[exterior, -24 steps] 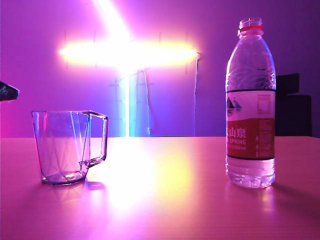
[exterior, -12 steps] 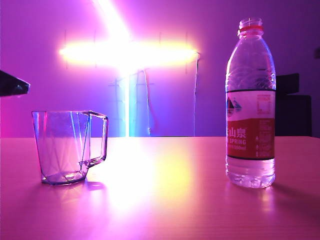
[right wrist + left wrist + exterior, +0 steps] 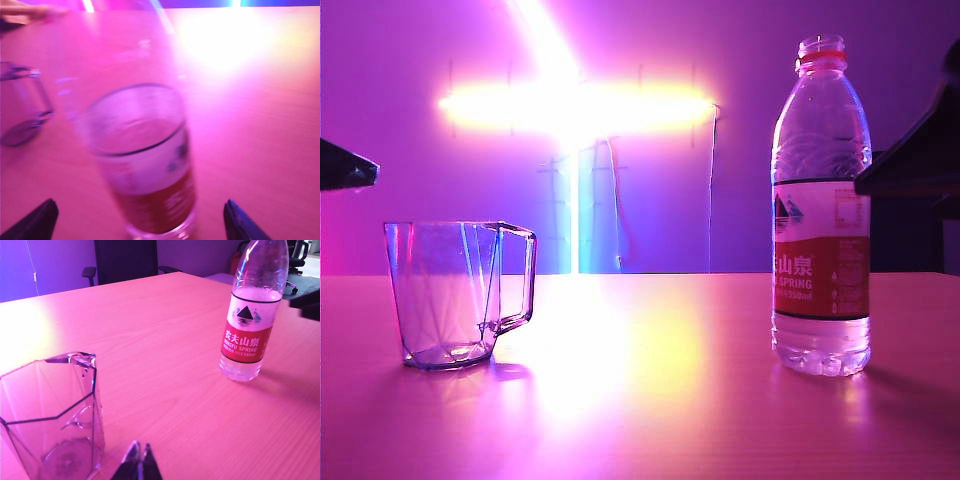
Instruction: Pick up the mineral water bottle on the table and pour water into the mug until it's half full.
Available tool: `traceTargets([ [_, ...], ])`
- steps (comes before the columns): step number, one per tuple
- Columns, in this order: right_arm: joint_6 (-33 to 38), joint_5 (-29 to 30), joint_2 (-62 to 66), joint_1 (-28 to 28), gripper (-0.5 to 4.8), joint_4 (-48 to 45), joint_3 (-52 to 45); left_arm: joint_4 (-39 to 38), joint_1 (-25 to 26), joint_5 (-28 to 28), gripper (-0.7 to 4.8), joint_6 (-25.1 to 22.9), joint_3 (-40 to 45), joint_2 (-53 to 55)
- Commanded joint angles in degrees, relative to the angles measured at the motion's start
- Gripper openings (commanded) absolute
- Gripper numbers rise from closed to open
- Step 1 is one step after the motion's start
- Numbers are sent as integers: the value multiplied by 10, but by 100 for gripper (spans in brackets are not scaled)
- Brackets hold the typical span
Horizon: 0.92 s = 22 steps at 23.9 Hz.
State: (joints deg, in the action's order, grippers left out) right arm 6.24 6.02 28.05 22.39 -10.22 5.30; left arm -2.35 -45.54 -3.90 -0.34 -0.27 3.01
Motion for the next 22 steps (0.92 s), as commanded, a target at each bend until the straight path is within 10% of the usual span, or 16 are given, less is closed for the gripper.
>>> traceTargets([
  [1,-34,16,100,1,479,-135,3,7,0,1,-2,2,-2,0],
  [22,-17,46,569,4,479,-574,37,7,0,1,-2,2,-2,0],
])
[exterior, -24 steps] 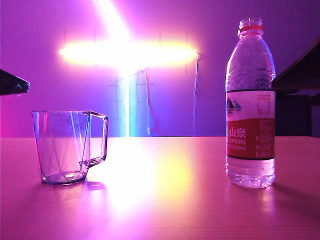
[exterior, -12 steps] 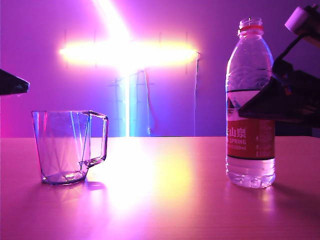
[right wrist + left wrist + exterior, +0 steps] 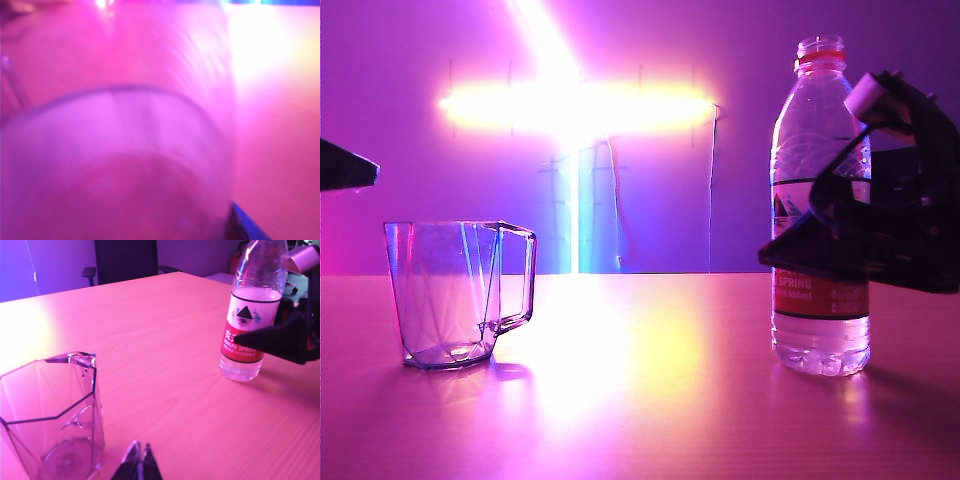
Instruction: Pick up the mineral water bottle on the table and pour water into the mug until it's half full.
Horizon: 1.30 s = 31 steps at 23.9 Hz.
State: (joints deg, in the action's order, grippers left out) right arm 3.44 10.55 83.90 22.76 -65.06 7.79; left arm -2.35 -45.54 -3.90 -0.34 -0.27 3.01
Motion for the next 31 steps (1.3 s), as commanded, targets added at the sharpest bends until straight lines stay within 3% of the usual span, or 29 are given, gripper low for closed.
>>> traceTargets([
  [1,11,1,12,0,479,-25,14,7,0,1,-2,2,-2,0],
  [7,11,1,12,0,479,-24,17,7,0,1,-2,2,-2,0],
  [8,11,1,12,0,409,-24,17,7,0,1,-2,2,-2,0],
  [16,11,1,12,0,268,-25,17,7,0,1,-2,2,-2,0],
  [19,11,3,11,1,269,-30,17,7,3,1,-2,2,-2,0],
  [21,10,34,11,1,268,-60,17,7,21,3,-2,2,-2,0],
  [24,10,70,11,2,242,-75,39,7,75,1,-2,2,-2,-5],
  [27,0,76,11,19,242,6,103,11,106,1,-2,2,-2,-27],
  [31,-119,74,12,66,241,231,244,11,135,1,-2,2,-2,-27],
])
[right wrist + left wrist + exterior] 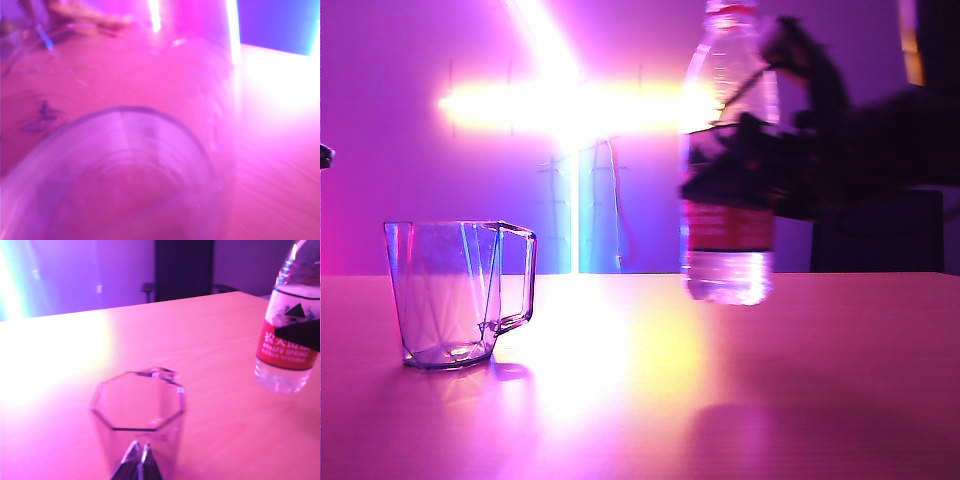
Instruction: Pick up the mineral water bottle on the table and pour water into the mug until it's half full.
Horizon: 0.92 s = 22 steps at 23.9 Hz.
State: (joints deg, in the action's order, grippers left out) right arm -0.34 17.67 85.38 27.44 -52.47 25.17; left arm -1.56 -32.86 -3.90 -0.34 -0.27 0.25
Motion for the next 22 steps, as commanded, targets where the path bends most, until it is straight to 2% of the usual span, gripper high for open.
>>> traceTargets([
  [1,-113,-2,-2,27,241,151,96,3,12,1,-2,2,-2,1],
  [3,-165,-27,-1,42,241,220,136,3,21,2,-2,2,-2,1],
  [4,-213,-60,3,55,241,269,173,4,31,1,-2,2,-2,1],
  [7,-272,-77,29,69,241,313,235,3,61,1,-2,2,-2,1],
  [10,-304,-88,49,77,242,332,268,3,82,1,-2,2,-2,1],
  [15,-450,-196,99,122,242,339,308,3,90,1,-2,2,-2,1],
  [19,-499,-216,114,142,242,339,308,3,90,1,-2,2,-2,1],
  [22,-541,-257,127,160,242,338,308,3,90,1,-2,2,-2,1],
])
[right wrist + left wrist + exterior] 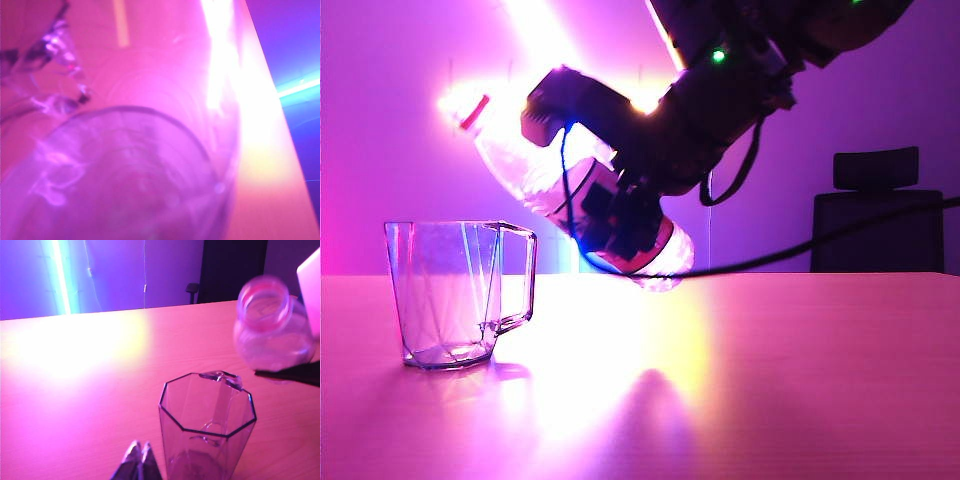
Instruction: Pick up the mineral water bottle on the table and pour water into the mug until it's half full.
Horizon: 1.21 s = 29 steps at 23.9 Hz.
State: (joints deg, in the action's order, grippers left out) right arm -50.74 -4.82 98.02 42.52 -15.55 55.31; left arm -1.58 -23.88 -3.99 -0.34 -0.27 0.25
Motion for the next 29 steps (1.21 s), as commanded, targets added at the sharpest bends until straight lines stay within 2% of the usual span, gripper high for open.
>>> traceTargets([
  [1,-51,-47,5,14,242,-33,7,4,0,2,-2,2,-2,1],
  [11,-106,-149,12,28,242,-65,7,3,0,2,-2,2,-2,1],
  [29,-253,-248,12,29,242,-90,7,4,-1,2,-2,2,-2,1],
])
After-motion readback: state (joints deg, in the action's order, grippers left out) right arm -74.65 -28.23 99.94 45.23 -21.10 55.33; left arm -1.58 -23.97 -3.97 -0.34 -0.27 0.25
